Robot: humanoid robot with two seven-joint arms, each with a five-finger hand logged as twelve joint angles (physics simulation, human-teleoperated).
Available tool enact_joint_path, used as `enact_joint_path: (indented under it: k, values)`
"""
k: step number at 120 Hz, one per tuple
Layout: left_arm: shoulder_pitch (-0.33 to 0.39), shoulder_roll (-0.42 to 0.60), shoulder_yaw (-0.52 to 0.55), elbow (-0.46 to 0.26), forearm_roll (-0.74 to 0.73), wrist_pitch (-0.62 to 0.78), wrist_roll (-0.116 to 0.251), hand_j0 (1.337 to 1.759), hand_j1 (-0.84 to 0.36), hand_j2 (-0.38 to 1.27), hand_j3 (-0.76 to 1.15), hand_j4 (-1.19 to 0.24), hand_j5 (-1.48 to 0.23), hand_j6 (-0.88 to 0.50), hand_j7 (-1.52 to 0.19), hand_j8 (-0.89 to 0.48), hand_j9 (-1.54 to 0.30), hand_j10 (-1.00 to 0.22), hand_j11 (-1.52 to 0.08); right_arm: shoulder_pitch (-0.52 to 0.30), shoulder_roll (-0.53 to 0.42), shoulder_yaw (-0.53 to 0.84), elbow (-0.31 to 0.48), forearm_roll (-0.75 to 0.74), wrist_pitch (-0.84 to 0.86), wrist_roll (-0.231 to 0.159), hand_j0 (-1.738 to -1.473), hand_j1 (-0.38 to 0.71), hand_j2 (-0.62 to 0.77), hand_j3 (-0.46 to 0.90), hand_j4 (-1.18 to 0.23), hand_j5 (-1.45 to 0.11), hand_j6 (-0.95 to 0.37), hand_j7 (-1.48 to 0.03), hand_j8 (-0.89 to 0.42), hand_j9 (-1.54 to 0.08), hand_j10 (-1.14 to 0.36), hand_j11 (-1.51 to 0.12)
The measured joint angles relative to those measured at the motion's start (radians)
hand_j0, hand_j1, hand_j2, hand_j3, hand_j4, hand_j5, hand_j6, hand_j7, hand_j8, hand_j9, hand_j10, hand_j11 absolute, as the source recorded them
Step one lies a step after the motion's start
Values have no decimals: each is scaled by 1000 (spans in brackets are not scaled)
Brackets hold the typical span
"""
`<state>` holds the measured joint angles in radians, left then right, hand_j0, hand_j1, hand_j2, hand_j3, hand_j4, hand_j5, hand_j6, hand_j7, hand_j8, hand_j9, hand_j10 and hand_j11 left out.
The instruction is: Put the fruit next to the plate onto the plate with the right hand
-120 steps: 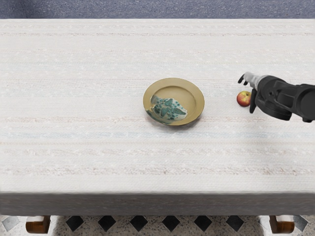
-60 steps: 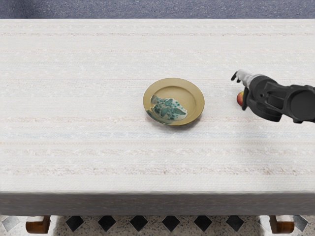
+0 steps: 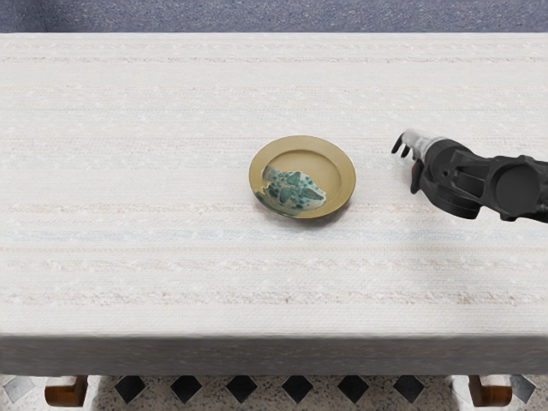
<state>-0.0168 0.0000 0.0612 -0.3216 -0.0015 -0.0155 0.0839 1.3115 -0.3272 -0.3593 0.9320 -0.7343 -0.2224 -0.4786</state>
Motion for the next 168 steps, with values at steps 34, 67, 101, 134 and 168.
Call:
enact_joint_path:
  k: [34,67,101,134,168]
  values:
    - [0,0,0,0,0,0,0,1658,349,0,0,0,0,0,0,0,0,0,0,1,-12,0,-1,2,0,0,-1658,125,-77,0,-398,-515,-398,-515,-398,-515,-397,-515]
    - [0,0,0,0,0,0,0,1658,349,0,0,0,0,0,0,0,0,0,0,0,-22,-7,-1,3,0,0,-1658,133,-78,0,-405,-525,-405,-524,-405,-524,-404,-524]
    - [0,0,0,0,0,0,0,1658,349,0,0,0,0,0,0,0,0,0,0,-2,-25,-10,0,3,0,0,-1658,182,-87,0,-445,-578,-446,-577,-446,-578,-445,-577]
    - [0,0,0,0,0,0,0,1658,349,0,0,0,0,0,0,0,0,0,0,-14,-29,-1,1,-1,1,-1,-1654,292,26,0,-513,-670,-518,-665,-366,-681,-463,-684]
    - [0,0,0,0,0,0,0,1658,349,0,0,0,0,0,0,0,0,0,0,-10,-32,15,1,6,3,0,-1656,266,122,0,-570,-735,-564,-737,-418,-740,-522,-744]
